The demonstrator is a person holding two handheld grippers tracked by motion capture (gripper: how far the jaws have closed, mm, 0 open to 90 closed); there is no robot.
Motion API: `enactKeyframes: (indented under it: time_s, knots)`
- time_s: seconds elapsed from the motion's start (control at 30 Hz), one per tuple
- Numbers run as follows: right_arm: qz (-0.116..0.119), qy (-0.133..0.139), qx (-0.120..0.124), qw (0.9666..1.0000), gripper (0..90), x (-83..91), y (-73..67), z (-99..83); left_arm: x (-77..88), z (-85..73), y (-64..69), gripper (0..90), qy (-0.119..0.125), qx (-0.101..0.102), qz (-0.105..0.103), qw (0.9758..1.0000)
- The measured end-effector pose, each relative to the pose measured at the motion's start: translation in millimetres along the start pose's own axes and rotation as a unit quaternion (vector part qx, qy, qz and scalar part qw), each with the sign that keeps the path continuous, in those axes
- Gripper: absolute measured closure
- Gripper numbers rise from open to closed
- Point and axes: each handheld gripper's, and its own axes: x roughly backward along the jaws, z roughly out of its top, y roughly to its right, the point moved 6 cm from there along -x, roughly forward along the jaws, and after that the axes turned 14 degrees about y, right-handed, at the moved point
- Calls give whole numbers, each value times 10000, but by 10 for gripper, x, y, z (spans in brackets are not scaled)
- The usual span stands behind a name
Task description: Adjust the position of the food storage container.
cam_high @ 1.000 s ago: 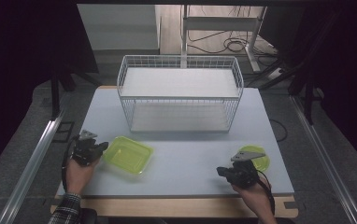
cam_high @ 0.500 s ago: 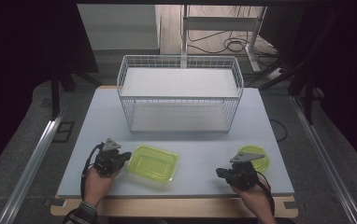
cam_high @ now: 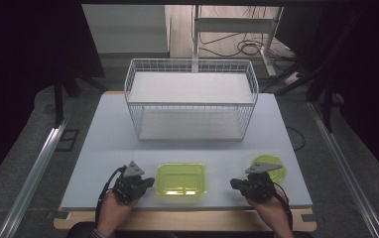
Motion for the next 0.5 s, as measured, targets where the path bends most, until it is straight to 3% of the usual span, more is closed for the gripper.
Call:
enactKeyframes:
  time_s: [0.33,0.43,0.5]
  knots:
    - [-72,22,28,10000,829,15,20,-6,-98,-41,339,881,-154,-259,-436,9986]
    - [-85,14,36,10000,814,16,19,-8,-101,-62,331,855,-218,-334,-378,9985]
    - [-100,12,59,9999,789,21,21,-8,-73,-75,262,795,-249,-428,-155,9987]
